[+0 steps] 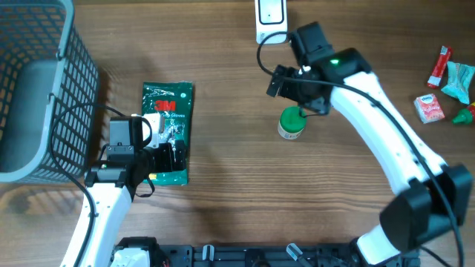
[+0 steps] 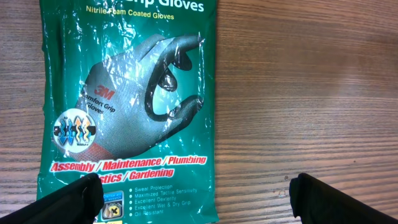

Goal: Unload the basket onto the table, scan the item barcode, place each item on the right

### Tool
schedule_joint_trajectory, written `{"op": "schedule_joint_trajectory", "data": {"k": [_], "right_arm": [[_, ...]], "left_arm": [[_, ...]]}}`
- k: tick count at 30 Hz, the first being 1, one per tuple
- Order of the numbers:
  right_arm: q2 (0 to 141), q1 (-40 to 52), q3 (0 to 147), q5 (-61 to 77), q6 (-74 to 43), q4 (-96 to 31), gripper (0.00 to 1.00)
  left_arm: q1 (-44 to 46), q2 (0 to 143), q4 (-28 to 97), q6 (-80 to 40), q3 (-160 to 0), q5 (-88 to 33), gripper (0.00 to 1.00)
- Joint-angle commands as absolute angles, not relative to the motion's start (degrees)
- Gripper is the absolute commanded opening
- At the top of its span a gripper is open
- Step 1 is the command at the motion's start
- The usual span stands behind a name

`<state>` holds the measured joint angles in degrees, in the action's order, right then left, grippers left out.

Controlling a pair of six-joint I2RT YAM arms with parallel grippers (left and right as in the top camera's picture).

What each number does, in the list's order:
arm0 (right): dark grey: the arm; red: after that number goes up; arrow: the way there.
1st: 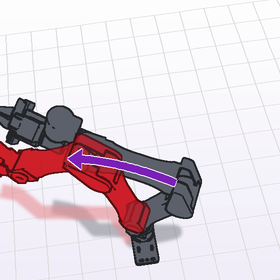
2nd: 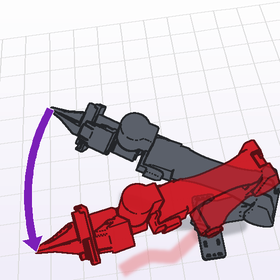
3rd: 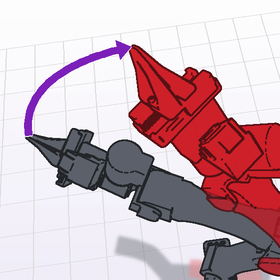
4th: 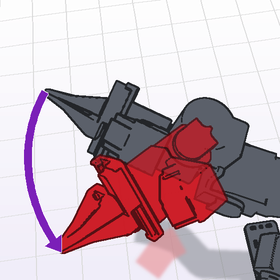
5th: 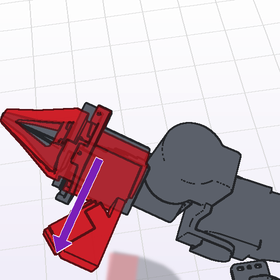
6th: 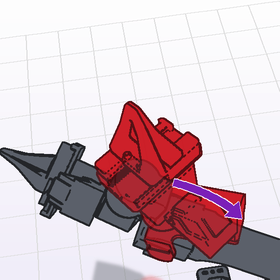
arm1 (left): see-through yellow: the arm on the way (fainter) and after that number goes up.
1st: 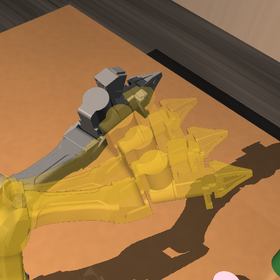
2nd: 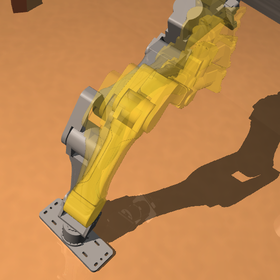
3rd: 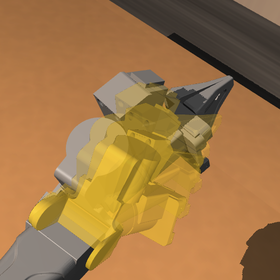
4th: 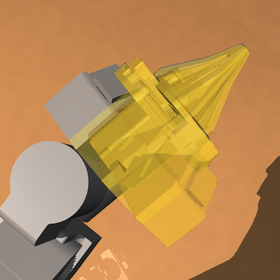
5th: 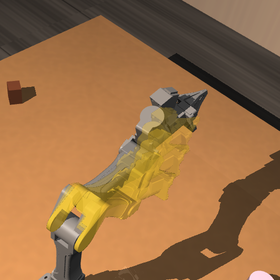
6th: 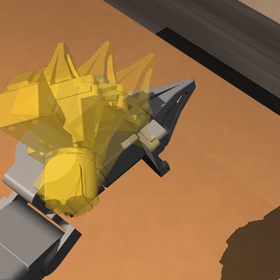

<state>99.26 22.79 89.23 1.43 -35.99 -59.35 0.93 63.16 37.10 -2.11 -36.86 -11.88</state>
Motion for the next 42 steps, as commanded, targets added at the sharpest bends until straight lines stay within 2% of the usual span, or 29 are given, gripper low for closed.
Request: {"op": "schedule_joint_trajectory", "data": {"k": [1, 9, 16, 20, 32, 37, 42], "right_arm": [[99.46, 22.79, 88.84, 0.86, -20.03, -59.00, 1.00], [108.68, 22.79, 88.58, 1.28, -19.64, -62.54, 1.00], [117.62, 22.79, 88.58, 1.28, -19.46, -63.51, 0.96], [119.52, 22.81, 88.53, 1.37, -19.51, -64.25, 0.89], [119.81, 22.79, 83.29, 1.32, -19.51, -58.02, 0.87], [119.81, 22.79, 83.13, 1.32, -19.73, -56.45, 0.71], [119.81, 22.79, 83.13, 1.50, -20.82, -56.58, 0.61]], "left_arm": [[0.47, 63.11, 36.93, -2.63, -36.84, -11.94, 1.00], [0.47, 63.11, 36.93, -2.63, -36.84, -11.94, 1.00], [0.47, 63.11, 36.93, -2.63, -36.84, -11.94, 1.00], [0.47, 63.11, 36.93, -2.63, -36.84, -11.94, 1.00], [0.47, 63.13, 36.93, -2.63, -36.84, -11.94, 1.00], [0.47, 63.11, 36.93, -2.63, -36.84, -11.94, 1.00], [0.47, 63.11, 36.93, -2.63, -36.84, -11.94, 1.00]]}}
